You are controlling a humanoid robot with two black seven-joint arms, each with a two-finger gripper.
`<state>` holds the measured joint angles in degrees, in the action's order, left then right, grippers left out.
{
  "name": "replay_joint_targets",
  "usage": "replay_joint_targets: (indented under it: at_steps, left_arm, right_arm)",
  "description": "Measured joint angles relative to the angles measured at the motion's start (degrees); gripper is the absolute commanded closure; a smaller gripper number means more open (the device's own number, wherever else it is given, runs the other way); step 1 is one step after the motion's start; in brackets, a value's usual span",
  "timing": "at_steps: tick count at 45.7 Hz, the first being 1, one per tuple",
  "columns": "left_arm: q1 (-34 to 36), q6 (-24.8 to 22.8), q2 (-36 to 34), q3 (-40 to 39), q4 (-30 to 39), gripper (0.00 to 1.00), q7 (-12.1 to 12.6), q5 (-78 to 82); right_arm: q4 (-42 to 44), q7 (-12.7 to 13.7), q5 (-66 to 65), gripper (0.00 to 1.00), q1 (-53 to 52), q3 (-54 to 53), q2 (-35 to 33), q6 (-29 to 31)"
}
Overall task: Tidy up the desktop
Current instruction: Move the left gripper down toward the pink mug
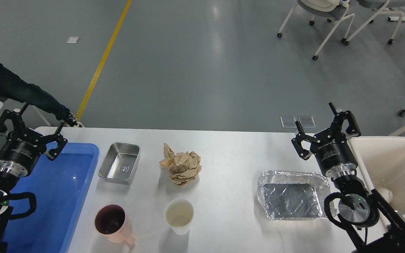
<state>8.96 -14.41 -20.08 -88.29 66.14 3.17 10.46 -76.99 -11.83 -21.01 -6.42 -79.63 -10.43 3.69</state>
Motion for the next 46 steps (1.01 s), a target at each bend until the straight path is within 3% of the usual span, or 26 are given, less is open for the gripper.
replay_joint_targets:
  at_steps: [17,37,42,46]
  left_arm:
    - [0.8,1.9,-0.7,-0.5,-0.9,0.03,2.0,-1.6]
    - [2.3,4.1,-1.8,-0.6,0.3,0.03,0.5,-0.2]
    - [2.0,8.1,-5.0,1.9,4.8,0.03,0.5,5.1]
    - [1.9,12.6,-11.7,7.9,9.5,0.03,0.5,11.5]
  right_arm:
    - [0.2,0.0,0.0,0.00,0.0,0.0,0.0,0.0]
    - [0.2,0.0,0.0,0.00,-0.2,0.2,0.1,0.1]
    - [0.2,0.0,0.0,0.00,-0.3,0.3,0.0,0.1]
    - [0.3,0.0,0.0,0.00,-0.3,0.3,-0.1,0.1]
